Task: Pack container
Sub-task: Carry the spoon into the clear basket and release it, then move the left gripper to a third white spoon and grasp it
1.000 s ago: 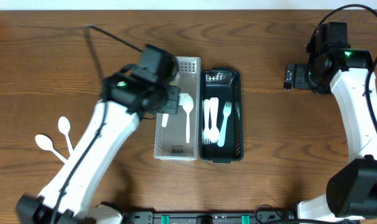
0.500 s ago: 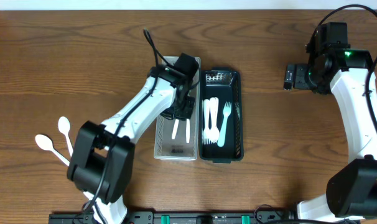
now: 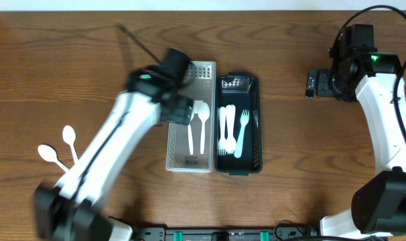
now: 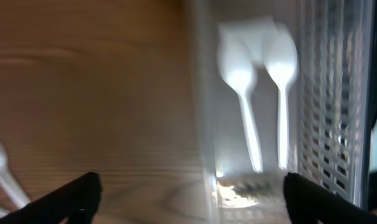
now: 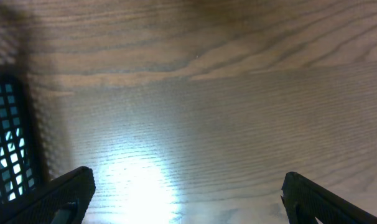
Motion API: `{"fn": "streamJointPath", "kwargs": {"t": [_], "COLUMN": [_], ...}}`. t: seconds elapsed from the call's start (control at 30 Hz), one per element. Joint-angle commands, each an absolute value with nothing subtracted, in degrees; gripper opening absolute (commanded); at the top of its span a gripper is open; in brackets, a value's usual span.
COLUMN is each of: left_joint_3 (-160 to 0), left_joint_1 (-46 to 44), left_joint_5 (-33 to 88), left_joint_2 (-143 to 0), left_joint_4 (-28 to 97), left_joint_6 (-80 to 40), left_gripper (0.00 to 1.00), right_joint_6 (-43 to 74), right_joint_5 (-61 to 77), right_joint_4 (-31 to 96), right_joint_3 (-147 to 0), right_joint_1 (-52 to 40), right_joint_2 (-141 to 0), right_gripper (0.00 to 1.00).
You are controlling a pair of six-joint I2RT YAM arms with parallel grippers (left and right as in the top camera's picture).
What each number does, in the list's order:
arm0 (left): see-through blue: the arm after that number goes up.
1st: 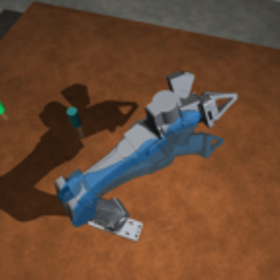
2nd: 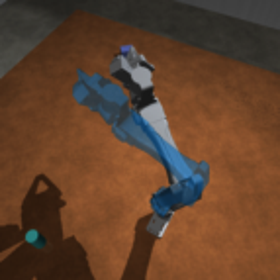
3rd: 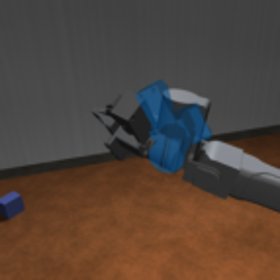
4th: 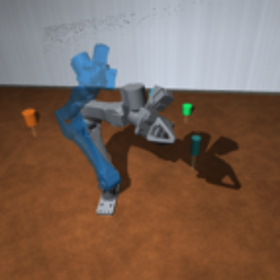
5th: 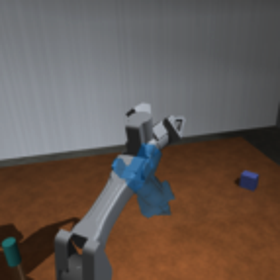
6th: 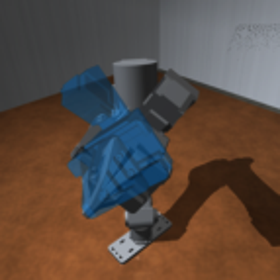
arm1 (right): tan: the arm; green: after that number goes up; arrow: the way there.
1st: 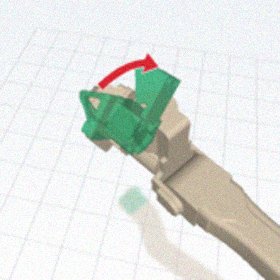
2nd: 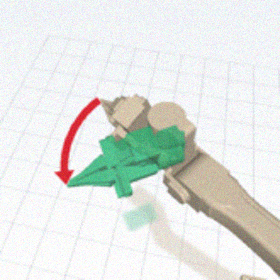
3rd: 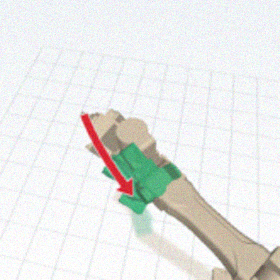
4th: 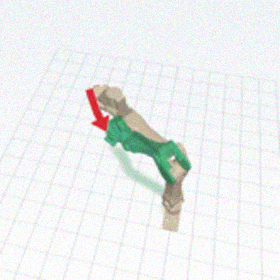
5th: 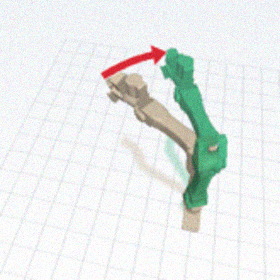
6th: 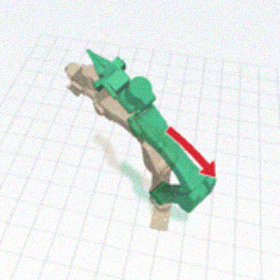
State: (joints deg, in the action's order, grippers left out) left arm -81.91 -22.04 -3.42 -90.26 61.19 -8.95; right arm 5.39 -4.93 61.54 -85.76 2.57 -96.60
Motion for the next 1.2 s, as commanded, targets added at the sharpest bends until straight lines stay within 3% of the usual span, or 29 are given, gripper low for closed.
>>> {"fn": "streamJointPath", "kwargs": {"t": [0.0, 0.23, 0.4, 0.73, 1.17], "left_joint_3": [-83.7, -80.7, -73.7, -62.0, -61.9], "left_joint_1": [-11.6, 14.4, 25.3, 28.3, 28.7], "left_joint_5": [-6.3, -5.7, 0.5, 3.8, 4.1], "left_joint_2": [-81.1, -76.6, -80.8, -95.7, -105.8], "left_joint_4": [63.4, 65.6, 59.4, 44.9, 40.2], "left_joint_6": [-11.4, -11.4, -9.8, -5.8, -4.1], "left_gripper": [0.98, 0.98, 0.98, 0.98, 0.98], "right_joint_6": [3.9, 4.0, 4.0, 4.0, 3.9], "right_joint_5": [-5.1, -5.1, -5.1, -5.1, -5.1], "right_joint_4": [61.5, 60.9, 60.9, 61.5, 61.8], "right_joint_3": [-85.8, -85.8, -85.8, -85.8, -85.8], "right_joint_1": [2.6, 2.6, 2.6, 2.6, 2.6], "right_joint_2": [-96.6, -96.6, -96.6, -96.6, -96.6], "right_gripper": [0.99, 0.99, 0.99, 0.99, 0.99]}}
